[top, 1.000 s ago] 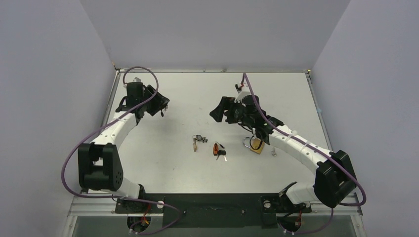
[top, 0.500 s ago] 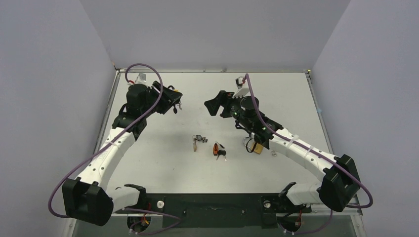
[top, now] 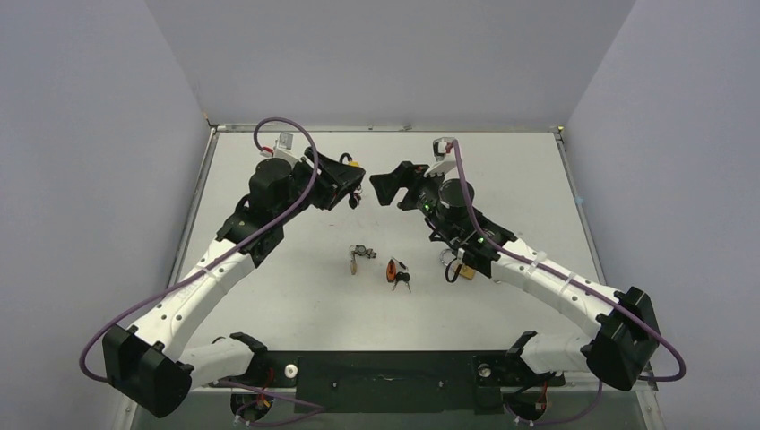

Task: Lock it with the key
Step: Pick up the lock from the center of the board.

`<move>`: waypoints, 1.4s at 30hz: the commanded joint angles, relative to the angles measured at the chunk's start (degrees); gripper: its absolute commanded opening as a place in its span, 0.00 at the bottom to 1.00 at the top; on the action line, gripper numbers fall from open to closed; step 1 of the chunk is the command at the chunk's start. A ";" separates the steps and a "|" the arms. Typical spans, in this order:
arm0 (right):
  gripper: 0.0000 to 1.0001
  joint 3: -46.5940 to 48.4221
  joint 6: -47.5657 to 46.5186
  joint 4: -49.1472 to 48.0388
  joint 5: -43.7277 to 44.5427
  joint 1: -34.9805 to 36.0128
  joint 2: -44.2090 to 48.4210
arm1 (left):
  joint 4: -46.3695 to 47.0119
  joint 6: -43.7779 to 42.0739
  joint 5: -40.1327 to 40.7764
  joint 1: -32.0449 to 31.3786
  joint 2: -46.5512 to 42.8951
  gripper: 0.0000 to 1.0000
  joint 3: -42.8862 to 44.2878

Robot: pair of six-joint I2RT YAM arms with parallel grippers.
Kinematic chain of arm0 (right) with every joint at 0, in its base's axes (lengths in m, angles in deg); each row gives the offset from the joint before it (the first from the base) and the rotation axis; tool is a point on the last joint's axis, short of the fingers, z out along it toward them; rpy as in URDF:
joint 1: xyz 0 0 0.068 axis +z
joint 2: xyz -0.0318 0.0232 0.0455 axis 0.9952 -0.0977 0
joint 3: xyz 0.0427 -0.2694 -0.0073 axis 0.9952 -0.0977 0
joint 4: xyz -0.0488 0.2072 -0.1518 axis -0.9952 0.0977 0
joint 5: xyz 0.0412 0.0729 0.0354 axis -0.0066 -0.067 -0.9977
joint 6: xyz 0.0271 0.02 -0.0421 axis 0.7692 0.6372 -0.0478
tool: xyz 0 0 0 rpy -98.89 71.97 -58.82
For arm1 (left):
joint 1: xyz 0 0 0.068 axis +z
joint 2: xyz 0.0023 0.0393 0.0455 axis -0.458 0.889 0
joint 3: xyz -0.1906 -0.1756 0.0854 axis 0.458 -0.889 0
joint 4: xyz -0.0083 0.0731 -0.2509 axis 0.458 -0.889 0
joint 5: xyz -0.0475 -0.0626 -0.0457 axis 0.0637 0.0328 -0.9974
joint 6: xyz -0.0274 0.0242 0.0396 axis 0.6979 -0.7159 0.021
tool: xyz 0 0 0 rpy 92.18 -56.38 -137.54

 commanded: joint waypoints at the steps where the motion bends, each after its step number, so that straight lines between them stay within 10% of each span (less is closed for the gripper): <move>1: 0.76 0.21 -1.90 -3.87 3.09 1.70 2.23 | 9.48 3.28 2.32 -1.49 -1.01 0.00 4.44; 42: 0.63 1.24 -14.39 -10.77 15.71 9.47 -1.40 | 15.47 12.89 -0.87 -6.48 3.50 0.00 5.20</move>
